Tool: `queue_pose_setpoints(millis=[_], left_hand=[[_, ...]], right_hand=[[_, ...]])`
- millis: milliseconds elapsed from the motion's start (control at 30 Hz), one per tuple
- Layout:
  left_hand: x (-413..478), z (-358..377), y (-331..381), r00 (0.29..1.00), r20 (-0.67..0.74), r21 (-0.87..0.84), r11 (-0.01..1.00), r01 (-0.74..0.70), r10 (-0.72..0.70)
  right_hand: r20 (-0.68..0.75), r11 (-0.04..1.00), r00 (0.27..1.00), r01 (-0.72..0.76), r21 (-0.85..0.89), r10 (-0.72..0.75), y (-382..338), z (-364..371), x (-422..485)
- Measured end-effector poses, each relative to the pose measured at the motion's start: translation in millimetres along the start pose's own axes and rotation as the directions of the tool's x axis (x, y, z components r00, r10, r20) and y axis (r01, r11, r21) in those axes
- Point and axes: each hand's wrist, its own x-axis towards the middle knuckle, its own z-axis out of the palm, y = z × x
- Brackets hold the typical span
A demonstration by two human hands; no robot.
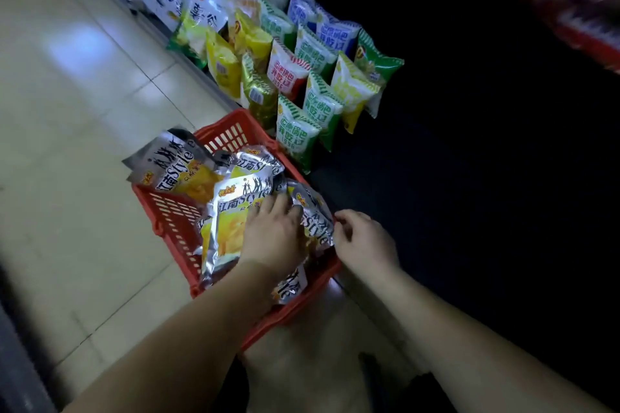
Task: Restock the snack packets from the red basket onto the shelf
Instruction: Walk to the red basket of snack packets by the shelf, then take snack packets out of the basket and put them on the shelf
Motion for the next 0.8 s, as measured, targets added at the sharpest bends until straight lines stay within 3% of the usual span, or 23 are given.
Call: queue_pose_setpoints(millis=[100, 233, 300, 433, 567, 633, 700, 800], left_hand=[[6.2, 15.8, -7.8, 0.986, 0.084, -0.008, 0.989, 0.145, -0.143], [2.4, 31.0, -16.0, 0.933, 0.24, -0.165, 0.936, 0.31, -0.267], [3.7, 31.4, -22.2, 0.934, 0.238, -0.23, 0.92, 0.319, -0.265], [11.9, 21.3, -39.6, 0.976, 0.106, -0.339, 0.916, 0.216, -0.191], [7.0, 18.7, -74.1, 0.982, 0.14, -0.503, 0.845, 0.182, -0.128], [-1.6, 22.0, -89.3, 0.957, 0.132, -0.419, 0.86, 0.291, -0.26], [-9.4, 31.6, -100.0, 0.874, 0.223, -0.41, 0.771, 0.486, -0.432], [-13.6, 44.2, -103.8, 0.778, 0.419, -0.551, 0.55, 0.628, -0.468]], right_hand=[[-0.017, 0.998, 0.998, 0.064, -0.019, -0.064, 0.6, 25.8, 15.7], [-0.011, 0.991, 0.993, 0.114, -0.064, -0.115, -3.4, 46.6, 22.3], [-0.026, 0.988, 0.992, 0.119, -0.094, -0.122, -9.2, 47.6, 24.5], [0.004, 0.975, 0.997, 0.08, -0.206, -0.081, -20.8, 45.7, 37.5], [0.144, 0.999, 0.989, -0.039, 0.032, 0.035, -28.0, 46.2, 41.0], [0.083, 0.998, 0.996, -0.038, 0.054, 0.034, -30.0, 48.2, 31.4], [0.026, 0.998, 0.999, -0.038, 0.047, 0.037, -33.6, 52.4, 17.9], [0.034, 0.991, 0.999, -0.034, 0.126, 0.03, -40.6, 61.0, 11.9]])
